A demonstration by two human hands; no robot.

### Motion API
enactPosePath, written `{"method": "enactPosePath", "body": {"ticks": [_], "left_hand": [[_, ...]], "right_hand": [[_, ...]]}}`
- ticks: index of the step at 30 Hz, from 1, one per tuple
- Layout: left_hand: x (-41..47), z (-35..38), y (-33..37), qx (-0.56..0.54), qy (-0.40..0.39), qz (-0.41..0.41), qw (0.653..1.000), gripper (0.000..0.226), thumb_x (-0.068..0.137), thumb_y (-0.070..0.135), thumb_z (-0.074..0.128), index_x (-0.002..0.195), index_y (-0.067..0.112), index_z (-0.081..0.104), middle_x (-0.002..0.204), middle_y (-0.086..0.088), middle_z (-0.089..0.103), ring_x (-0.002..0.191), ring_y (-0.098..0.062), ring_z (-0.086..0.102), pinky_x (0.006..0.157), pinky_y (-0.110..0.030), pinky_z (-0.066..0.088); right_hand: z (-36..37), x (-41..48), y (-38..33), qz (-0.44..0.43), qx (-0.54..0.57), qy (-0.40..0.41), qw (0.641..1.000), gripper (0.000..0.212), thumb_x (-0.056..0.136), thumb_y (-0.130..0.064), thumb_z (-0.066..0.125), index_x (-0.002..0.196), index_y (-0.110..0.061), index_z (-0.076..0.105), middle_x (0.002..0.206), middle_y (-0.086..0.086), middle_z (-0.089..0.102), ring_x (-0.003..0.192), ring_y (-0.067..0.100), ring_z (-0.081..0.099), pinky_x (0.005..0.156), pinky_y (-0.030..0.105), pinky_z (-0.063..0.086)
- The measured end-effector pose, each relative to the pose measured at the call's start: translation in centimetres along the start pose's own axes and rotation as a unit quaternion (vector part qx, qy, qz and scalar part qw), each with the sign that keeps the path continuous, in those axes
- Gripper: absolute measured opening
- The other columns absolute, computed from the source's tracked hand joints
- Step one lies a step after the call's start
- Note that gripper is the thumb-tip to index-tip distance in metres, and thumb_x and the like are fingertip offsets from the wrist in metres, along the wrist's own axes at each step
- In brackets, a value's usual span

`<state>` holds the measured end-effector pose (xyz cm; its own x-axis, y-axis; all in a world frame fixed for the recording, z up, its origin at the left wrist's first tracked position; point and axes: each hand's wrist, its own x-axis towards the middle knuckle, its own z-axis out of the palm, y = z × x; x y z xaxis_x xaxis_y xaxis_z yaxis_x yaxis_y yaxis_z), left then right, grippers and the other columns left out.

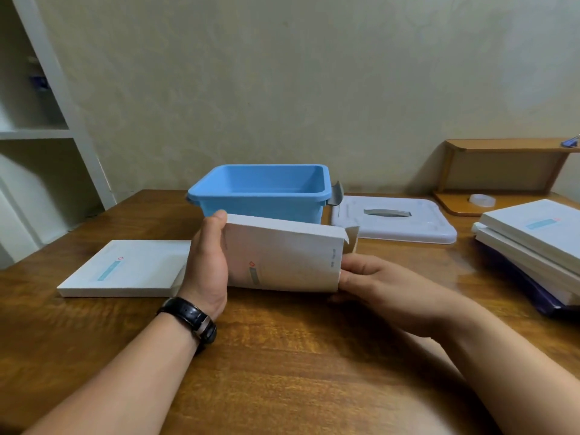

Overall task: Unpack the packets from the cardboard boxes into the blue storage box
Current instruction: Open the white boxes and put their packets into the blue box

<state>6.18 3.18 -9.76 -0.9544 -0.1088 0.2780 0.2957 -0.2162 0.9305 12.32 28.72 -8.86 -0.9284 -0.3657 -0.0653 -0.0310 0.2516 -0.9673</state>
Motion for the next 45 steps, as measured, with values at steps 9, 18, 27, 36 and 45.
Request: {"method": "enactPosePath", "body": {"ticks": [9, 18, 27, 36, 45], "left_hand": [[-0.3, 0.1, 0.1, -0.002, -0.039, -0.026, 0.999, 0.041, 0.111, 0.042, 0.037, 0.135, 0.028, 0.067, 0.131, -0.006, 0.074, 0.125, -0.026, 0.068, 0.112, -0.058, 0.047], [-0.9, 0.3, 0.7, 0.062, -0.035, -0.019, 0.997, 0.038, 0.11, 0.051, 0.042, 0.116, 0.028, 0.072, 0.116, -0.004, 0.079, 0.109, -0.023, 0.075, 0.1, -0.053, 0.057], [0.0, -1.7, 1.0, 0.153, 0.042, -0.027, 0.987, 0.049, 0.103, 0.068, 0.04, 0.11, 0.03, 0.069, 0.102, 0.003, 0.082, 0.094, -0.017, 0.079, 0.084, -0.045, 0.061], [0.3, -3.5, 2.4, 0.203, 0.13, -0.12, 0.963, 0.059, 0.098, 0.079, 0.025, 0.1, 0.035, 0.064, 0.097, 0.0, 0.075, 0.091, -0.022, 0.071, 0.083, -0.043, 0.059], [0.8, -3.8, 2.9, 0.073, 0.173, -0.198, 0.962, 0.069, 0.099, 0.076, 0.03, 0.092, 0.02, 0.07, 0.09, -0.007, 0.076, 0.09, -0.029, 0.071, 0.09, -0.047, 0.057]], "right_hand": [[0.3, 0.2, 0.2, 0.051, 0.334, -0.132, 0.932, 0.048, 0.095, -0.008, 0.065, 0.143, -0.008, 0.066, 0.149, 0.02, 0.064, 0.137, 0.04, 0.063, 0.101, 0.055, 0.059], [-0.1, 0.2, -1.2, 0.037, 0.269, 0.043, 0.961, 0.035, 0.091, -0.021, 0.066, 0.121, -0.009, 0.079, 0.117, 0.019, 0.08, 0.095, 0.035, 0.08, 0.069, 0.037, 0.068], [-1.9, -2.5, -2.3, -0.032, -0.096, 0.181, 0.978, 0.016, 0.101, -0.027, 0.069, 0.11, -0.024, 0.081, 0.097, -0.01, 0.085, 0.087, 0.004, 0.08, 0.067, 0.018, 0.06], [-7.4, 4.3, -9.9, -0.09, 0.046, 0.407, 0.908, 0.018, 0.106, -0.026, 0.066, 0.105, -0.011, 0.074, 0.093, 0.016, 0.077, 0.068, 0.02, 0.071, 0.063, 0.033, 0.058], [-1.7, 16.1, -13.5, 0.072, 0.035, 0.284, 0.955, 0.009, 0.1, 0.007, 0.055, 0.096, 0.005, 0.063, 0.088, 0.029, 0.071, 0.079, 0.042, 0.078, 0.071, 0.047, 0.069]]}}
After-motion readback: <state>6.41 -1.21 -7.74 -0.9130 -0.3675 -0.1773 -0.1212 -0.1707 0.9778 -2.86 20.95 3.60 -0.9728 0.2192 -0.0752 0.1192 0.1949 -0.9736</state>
